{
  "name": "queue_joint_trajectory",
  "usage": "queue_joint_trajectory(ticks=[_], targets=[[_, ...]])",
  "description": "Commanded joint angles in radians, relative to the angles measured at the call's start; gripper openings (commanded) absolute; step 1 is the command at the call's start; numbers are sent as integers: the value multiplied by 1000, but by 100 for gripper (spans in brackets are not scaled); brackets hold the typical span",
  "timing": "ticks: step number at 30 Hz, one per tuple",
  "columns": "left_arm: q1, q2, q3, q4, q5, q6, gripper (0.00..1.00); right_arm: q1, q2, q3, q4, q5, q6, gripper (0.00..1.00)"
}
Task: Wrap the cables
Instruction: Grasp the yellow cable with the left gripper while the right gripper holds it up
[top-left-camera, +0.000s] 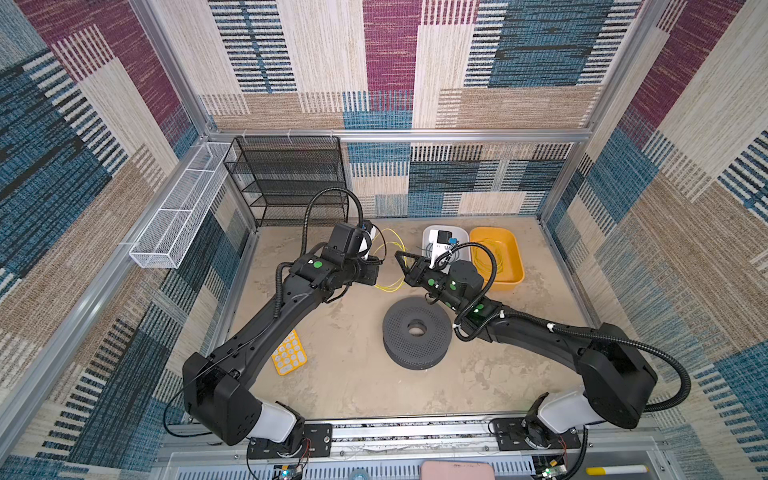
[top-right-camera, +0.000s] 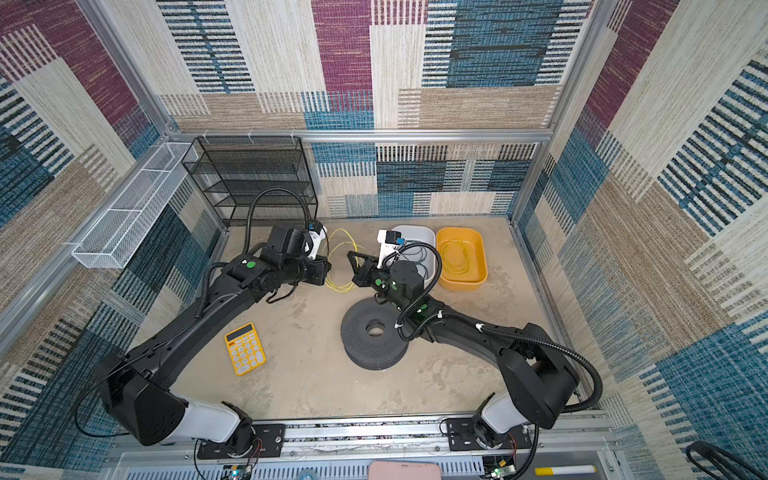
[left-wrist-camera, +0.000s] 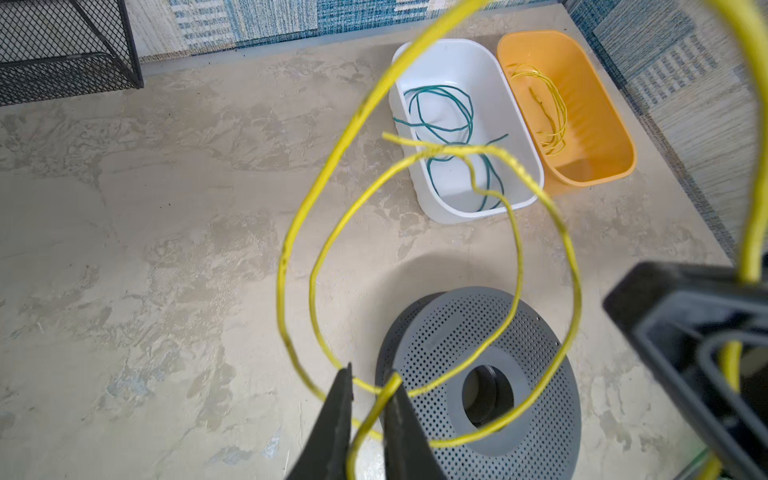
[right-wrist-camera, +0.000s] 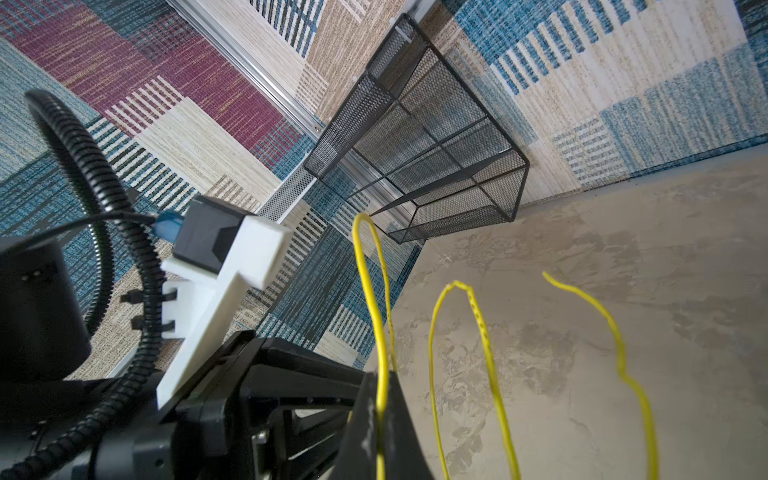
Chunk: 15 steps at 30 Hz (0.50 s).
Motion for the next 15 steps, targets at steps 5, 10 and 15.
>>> queue_joint_trajectory(ticks=[5,10,15], targets=[[-3,-52,-30,27,-41,-3,0,6,-5,-5,20,34,2,0],[0,-161,-110,138,-3,-32,0,6,-17,-3,-22,91,9,0],[5,-201,-101,149,90,-22,0,6,-37,7,-50,34,-16,37]])
